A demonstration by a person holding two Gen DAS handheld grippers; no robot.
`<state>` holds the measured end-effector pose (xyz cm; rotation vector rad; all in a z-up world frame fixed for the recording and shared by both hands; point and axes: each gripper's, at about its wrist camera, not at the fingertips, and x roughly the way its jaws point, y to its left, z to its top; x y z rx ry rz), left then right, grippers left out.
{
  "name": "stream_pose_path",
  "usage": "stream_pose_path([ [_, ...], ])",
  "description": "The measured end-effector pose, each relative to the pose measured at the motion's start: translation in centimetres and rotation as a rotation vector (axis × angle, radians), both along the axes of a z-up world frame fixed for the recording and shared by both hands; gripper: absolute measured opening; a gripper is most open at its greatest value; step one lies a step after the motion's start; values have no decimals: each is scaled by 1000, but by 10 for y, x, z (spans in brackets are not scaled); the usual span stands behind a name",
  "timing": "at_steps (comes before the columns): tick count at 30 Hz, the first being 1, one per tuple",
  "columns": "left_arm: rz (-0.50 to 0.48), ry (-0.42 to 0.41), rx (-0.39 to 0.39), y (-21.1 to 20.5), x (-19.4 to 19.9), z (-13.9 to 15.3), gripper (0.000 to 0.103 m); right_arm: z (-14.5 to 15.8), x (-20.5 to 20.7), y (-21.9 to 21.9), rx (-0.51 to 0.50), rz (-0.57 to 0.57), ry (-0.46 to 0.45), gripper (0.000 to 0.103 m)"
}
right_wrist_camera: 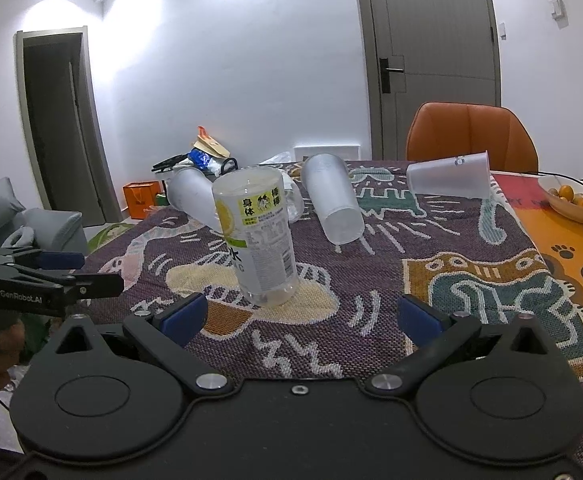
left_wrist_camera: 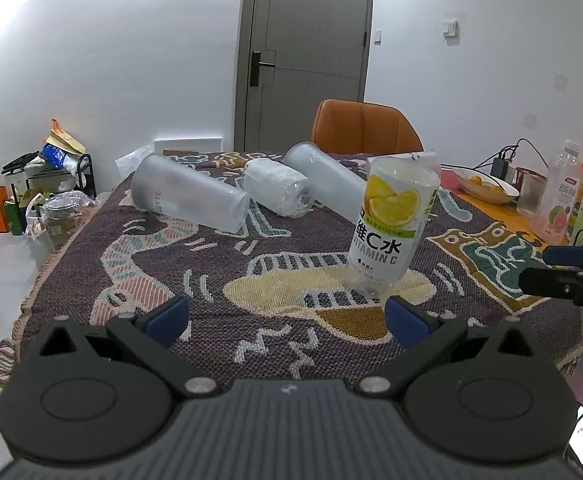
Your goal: Flip cup upright
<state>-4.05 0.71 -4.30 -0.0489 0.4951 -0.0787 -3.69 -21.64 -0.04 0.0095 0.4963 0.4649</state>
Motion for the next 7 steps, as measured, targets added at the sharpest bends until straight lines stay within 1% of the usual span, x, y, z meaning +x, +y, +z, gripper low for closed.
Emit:
stream_pose_path([
  [7,-13,-6,4,-3,-1,1,103,0,0,0,-4,1,-3,103],
])
